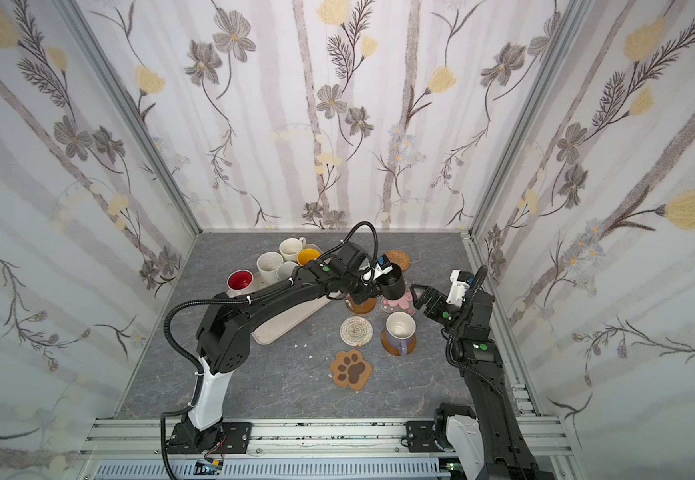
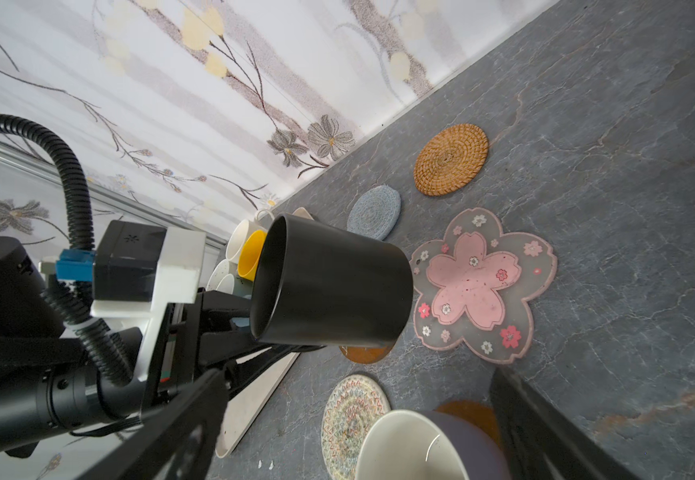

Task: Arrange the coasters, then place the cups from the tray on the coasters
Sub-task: 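Lower the black mug onto the pink flower coaster with left gripper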

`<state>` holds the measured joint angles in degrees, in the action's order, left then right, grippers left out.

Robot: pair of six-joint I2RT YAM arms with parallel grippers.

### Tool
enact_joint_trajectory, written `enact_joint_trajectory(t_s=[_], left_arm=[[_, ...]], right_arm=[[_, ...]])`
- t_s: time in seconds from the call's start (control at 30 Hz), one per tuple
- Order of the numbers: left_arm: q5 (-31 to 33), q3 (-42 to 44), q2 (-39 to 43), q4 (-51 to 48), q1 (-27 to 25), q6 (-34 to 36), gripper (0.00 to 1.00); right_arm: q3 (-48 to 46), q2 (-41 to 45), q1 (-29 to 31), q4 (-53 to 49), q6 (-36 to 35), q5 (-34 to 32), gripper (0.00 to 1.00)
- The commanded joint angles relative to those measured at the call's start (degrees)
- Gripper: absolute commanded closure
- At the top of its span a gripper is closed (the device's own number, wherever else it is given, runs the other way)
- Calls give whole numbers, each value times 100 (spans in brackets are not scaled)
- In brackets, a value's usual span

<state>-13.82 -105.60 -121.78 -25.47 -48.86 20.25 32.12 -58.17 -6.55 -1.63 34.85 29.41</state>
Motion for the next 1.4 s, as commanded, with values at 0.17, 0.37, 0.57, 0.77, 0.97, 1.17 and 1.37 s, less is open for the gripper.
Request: enact_joint_trajectory(t_s=[0.17,0.37,0.57,0.77,0.97,1.17,1.37], left_arm=[[61,-576,-586,299,-159,349,100],[444,-1044,-991,61,-180,295,100],[539,-1112,-1136,-17,-260,422,100],[683,-1120,-1221,-80,-277,428,100],[836,-1174,-1296,-94,-286,401,93],[868,-1242,-1335,-107,-304,377,68],[937,-1322,-1358,-118,-317,331,56]], right_arm=[[-96,60,-101,391,166,21,1],[-134,36,-110,404,149,34,1],[-144,25,-110,418,119,37,1],[-155,39,-110,445,106,43,1],[-179,34,-110,453,98,70,1],[-189,70,-110,445,95,65,1],[-214,152,-110,429,97,69,1]])
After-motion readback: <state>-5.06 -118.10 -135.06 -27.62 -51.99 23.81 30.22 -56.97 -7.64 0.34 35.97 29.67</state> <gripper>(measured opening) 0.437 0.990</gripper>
